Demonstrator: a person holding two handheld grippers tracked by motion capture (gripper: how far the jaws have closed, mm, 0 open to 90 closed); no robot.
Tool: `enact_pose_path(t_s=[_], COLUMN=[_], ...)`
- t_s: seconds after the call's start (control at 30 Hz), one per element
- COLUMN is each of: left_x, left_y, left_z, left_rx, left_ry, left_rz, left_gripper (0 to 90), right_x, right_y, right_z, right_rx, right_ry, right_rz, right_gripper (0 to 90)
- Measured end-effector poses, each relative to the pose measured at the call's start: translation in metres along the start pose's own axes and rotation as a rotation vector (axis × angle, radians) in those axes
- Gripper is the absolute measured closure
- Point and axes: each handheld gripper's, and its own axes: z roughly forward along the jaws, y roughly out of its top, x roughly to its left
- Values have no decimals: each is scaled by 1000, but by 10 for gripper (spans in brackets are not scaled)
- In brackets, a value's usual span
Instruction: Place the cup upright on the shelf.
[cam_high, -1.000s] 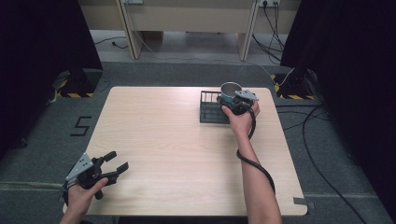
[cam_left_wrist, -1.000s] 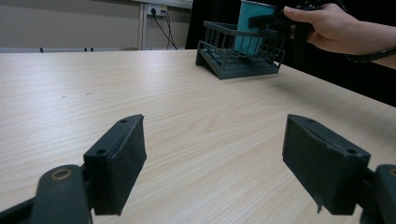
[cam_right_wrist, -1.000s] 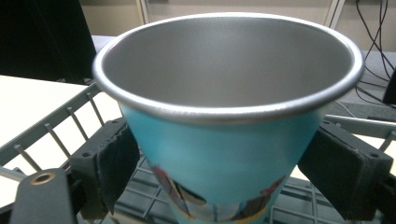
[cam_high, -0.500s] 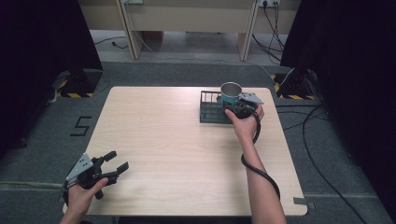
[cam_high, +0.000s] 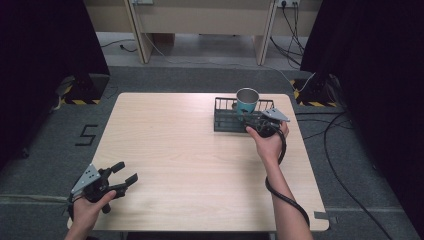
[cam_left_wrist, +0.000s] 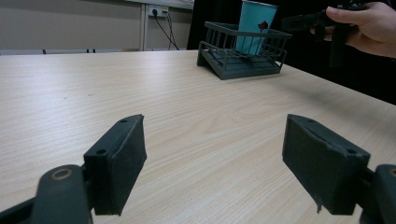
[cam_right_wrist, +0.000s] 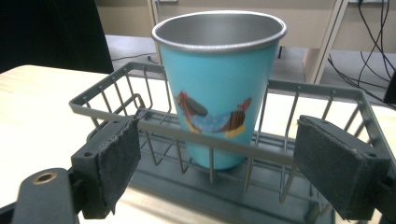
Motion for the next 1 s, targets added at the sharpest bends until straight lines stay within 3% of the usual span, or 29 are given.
enact_pose_path(t_s=[0.37, 1.0], left_x=[1, 1], left_y=[0, 0], left_z=[0, 0], left_rx=[0, 3], left_ry=[3, 8], left_rz=[0, 1], left_gripper=[208, 209], right_x=[1, 1], right_y=[-12, -28], right_z=[-17, -49], right_rx=[2, 2], right_ry=[12, 23], right_rz=[15, 1], right_gripper=[172, 197])
